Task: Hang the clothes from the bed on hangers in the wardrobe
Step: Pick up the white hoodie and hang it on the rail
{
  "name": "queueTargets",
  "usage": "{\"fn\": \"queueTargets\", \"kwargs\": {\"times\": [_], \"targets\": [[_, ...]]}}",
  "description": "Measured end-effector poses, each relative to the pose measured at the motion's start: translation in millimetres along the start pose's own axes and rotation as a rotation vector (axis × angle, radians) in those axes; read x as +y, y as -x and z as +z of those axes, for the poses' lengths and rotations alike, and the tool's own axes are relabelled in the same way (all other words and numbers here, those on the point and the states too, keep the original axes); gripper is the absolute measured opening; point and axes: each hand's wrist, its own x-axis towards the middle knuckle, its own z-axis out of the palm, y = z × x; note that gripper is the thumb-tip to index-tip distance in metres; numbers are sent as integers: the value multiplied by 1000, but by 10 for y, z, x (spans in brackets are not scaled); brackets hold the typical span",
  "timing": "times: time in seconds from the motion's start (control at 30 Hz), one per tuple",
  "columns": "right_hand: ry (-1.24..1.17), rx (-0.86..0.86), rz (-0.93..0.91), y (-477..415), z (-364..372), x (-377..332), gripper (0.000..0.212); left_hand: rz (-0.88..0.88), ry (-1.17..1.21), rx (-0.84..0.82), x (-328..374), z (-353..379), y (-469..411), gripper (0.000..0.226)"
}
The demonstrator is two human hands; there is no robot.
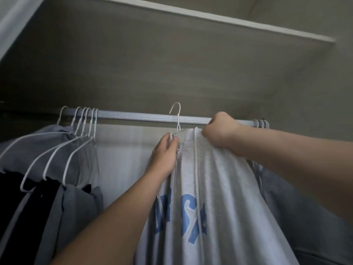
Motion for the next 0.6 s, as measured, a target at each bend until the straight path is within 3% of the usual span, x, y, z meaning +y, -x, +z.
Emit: {"fn": "queueTargets", "kwargs": {"times": [0.17, 0.37, 0.43, 0.6], "targets": [[-24, -32, 45, -52, 200, 125, 6, 42, 48, -63, -145, 49, -36, 37], [-4, -57, 37, -141, 228, 300, 23, 51, 35, -95, -215, 127, -46, 42], [140, -46, -58, -108, 172, 315, 25, 52, 43, -95, -226, 148, -68, 40], [724, 7, -500, 182, 123, 424, 44, -9, 95, -137, -246, 220, -192, 25]]}}
